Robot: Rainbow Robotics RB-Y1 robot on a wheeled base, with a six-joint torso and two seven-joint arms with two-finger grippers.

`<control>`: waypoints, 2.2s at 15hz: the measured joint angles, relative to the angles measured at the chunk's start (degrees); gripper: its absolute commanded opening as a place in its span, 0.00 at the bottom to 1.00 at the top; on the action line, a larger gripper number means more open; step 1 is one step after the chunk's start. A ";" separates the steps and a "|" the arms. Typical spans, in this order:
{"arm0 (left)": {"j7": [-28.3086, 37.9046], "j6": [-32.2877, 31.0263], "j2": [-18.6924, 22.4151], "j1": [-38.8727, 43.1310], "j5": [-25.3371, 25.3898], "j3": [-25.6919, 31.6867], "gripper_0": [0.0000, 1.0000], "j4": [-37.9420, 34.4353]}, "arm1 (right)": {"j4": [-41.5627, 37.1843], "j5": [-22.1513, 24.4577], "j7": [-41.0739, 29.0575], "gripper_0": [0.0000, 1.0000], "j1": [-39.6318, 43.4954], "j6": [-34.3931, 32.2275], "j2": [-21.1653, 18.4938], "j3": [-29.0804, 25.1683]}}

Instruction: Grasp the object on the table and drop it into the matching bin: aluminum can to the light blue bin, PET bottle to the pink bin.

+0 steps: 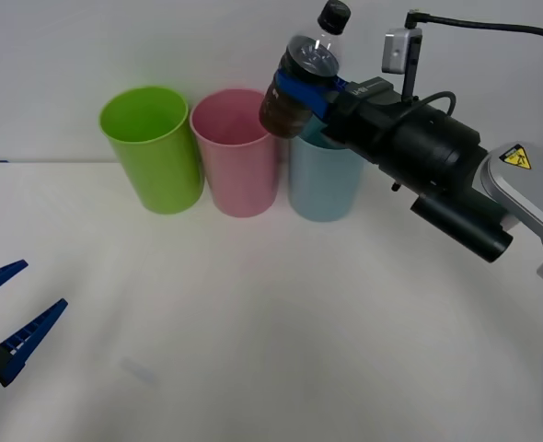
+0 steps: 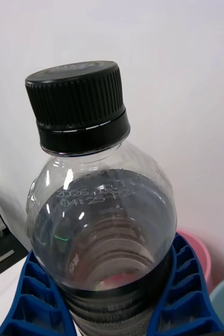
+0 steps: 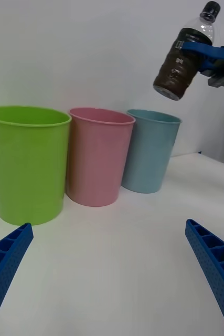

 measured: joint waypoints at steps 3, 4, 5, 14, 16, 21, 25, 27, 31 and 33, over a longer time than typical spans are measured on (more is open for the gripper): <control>0.00 0.00 0.00 0.00 0.00 0.00 1.00 0.00 | 9.31 0.32 0.20 0.00 -6.98 0.06 4.69 1.72; 0.00 0.00 0.00 0.00 0.00 0.00 1.00 0.00 | 12.51 0.60 0.39 0.00 -8.98 0.06 6.38 2.10; 0.00 0.00 0.00 0.00 0.00 0.00 1.00 0.00 | 15.84 0.89 0.52 0.00 -11.04 0.06 8.11 2.42; 0.00 0.00 0.00 0.00 0.00 0.00 1.00 0.00 | 39.42 3.53 1.87 0.00 -24.38 0.06 20.79 2.96; 0.00 0.00 0.00 0.00 0.00 0.00 1.00 0.00 | 41.53 3.67 2.20 0.00 -25.52 0.28 21.95 3.08; 0.00 0.00 0.00 0.00 0.00 0.00 1.00 0.00 | 41.91 3.65 2.53 0.00 -25.70 1.11 22.05 4.19; 0.00 0.00 0.00 0.00 0.00 0.00 1.00 0.00 | 41.90 3.67 2.60 1.00 -25.72 1.31 21.93 4.21; 0.00 0.00 0.00 0.00 0.00 0.00 1.00 0.00 | 41.86 3.69 2.90 1.00 -25.86 1.70 21.76 4.21; 0.00 0.00 0.00 0.00 0.00 0.00 1.00 0.00 | 41.57 3.65 3.57 1.00 -25.78 1.71 21.17 4.21; 0.00 0.00 0.00 0.00 0.00 0.00 1.00 0.00 | 40.47 3.38 3.71 1.00 -25.13 1.55 20.31 4.21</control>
